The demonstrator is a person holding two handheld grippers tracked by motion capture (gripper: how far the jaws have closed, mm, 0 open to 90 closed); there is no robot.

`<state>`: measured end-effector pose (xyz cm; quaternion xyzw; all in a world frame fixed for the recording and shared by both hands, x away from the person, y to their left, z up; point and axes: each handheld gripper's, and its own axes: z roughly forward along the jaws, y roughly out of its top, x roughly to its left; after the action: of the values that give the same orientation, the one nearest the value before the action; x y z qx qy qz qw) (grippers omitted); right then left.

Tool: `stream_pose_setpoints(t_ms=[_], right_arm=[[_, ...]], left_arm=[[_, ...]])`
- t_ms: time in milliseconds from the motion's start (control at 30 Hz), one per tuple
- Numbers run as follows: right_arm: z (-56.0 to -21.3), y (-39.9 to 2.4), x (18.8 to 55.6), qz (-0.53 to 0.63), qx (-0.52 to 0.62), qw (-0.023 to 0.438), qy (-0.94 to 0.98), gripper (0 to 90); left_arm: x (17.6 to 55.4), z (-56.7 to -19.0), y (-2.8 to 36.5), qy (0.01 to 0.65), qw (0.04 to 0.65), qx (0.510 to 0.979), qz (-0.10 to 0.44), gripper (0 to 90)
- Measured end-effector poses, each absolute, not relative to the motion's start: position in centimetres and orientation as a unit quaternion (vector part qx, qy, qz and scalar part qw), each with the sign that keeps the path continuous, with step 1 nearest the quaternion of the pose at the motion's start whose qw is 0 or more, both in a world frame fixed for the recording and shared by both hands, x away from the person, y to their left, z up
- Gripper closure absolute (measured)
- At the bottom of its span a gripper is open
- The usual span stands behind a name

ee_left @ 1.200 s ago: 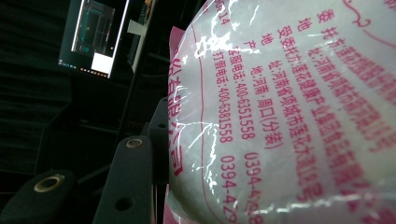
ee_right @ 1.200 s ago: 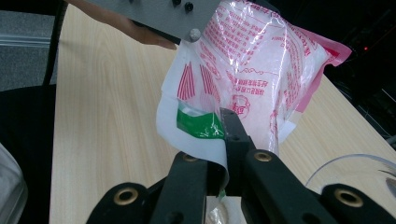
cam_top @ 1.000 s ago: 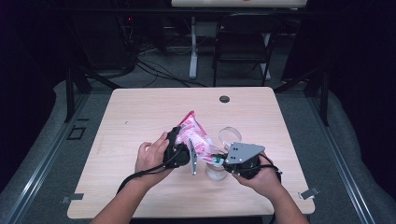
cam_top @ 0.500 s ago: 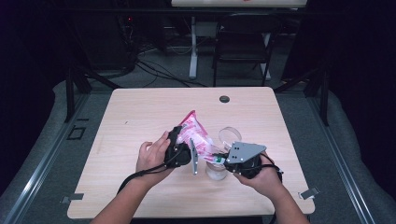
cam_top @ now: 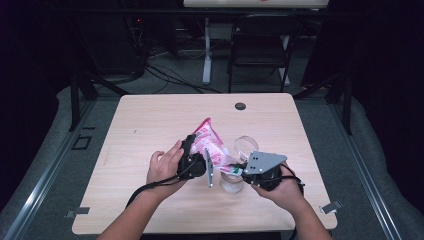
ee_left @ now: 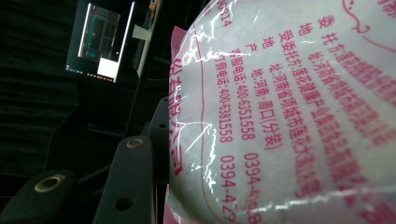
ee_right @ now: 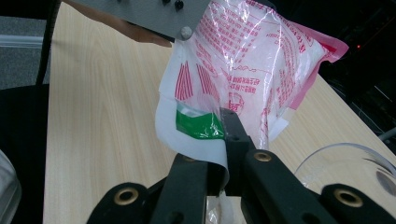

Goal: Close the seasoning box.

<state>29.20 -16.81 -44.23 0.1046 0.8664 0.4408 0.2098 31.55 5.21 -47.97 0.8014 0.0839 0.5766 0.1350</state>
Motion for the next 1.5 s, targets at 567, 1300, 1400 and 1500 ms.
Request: stream_pose_setpoints(t_ms=[567, 1300, 1400, 1500], right_arm=[[-44.58, -17.02, 29.18, 0.430, 0.107, 0.210, 0.872, 90.0], [-44.70, -17.51, 29.31, 0.428, 0.113, 0.213, 0.871, 90.0], [-44.75, -17.55, 29.34, 0.427, 0.114, 0.213, 0.871, 90.0], [-44.80, -17.56, 29.33, 0.426, 0.113, 0.211, 0.873, 90.0]], left_arm=[[31.39, -47.92, 4.92, 0.076, 0.125, 0.800, 0.582, 59.4], [31.30, -47.90, 4.39, 0.066, 0.122, 0.793, 0.593, 59.5], [31.27, -47.91, 4.36, 0.067, 0.122, 0.794, 0.592, 59.6], [31.28, -47.89, 4.34, 0.066, 0.122, 0.794, 0.592, 59.6]])
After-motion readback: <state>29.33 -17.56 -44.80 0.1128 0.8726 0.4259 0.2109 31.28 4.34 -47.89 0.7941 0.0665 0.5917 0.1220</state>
